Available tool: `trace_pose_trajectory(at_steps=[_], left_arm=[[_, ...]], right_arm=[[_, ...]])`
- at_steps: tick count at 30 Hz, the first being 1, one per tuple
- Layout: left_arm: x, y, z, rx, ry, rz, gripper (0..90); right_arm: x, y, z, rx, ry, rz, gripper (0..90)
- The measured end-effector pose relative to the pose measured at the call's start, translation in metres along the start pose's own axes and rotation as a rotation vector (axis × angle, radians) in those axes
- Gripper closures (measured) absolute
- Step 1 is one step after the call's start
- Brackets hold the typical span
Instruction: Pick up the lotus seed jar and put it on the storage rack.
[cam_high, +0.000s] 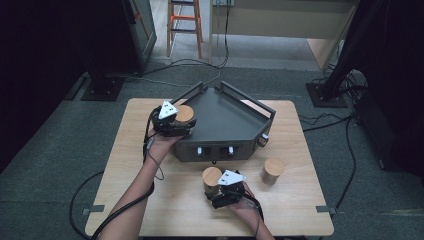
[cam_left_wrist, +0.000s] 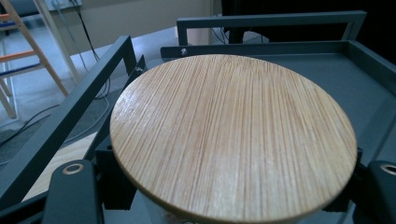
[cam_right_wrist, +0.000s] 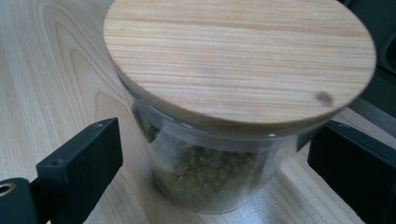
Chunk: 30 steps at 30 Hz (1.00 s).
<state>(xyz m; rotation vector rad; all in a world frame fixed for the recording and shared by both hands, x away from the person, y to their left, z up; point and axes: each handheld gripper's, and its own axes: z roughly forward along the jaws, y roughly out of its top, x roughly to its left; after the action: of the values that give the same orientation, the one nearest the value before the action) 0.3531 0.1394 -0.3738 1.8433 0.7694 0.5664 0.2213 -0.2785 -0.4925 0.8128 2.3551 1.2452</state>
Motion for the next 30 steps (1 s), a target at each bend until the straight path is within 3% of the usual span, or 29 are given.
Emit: trace_pose_trajectory(at_steps=[15, 20, 30], left_arm=[[0.004, -0.003, 0.009, 0.021, -0.004, -0.031, 25.2], [0.007, -0.007, 0.009, 0.007, -0.007, -0.055, 25.2], [0.009, -0.015, 0.009, -0.018, -0.015, -0.058, 25.2]], right_arm=[[0.000, 0.000, 0.000, 0.001, 0.000, -0.003, 3.0], [0.000, 0.000, 0.000, 0.002, 0.000, -0.004, 2.9], [0.000, 0.001, 0.000, 0.004, 0.001, -0.005, 2.9]])
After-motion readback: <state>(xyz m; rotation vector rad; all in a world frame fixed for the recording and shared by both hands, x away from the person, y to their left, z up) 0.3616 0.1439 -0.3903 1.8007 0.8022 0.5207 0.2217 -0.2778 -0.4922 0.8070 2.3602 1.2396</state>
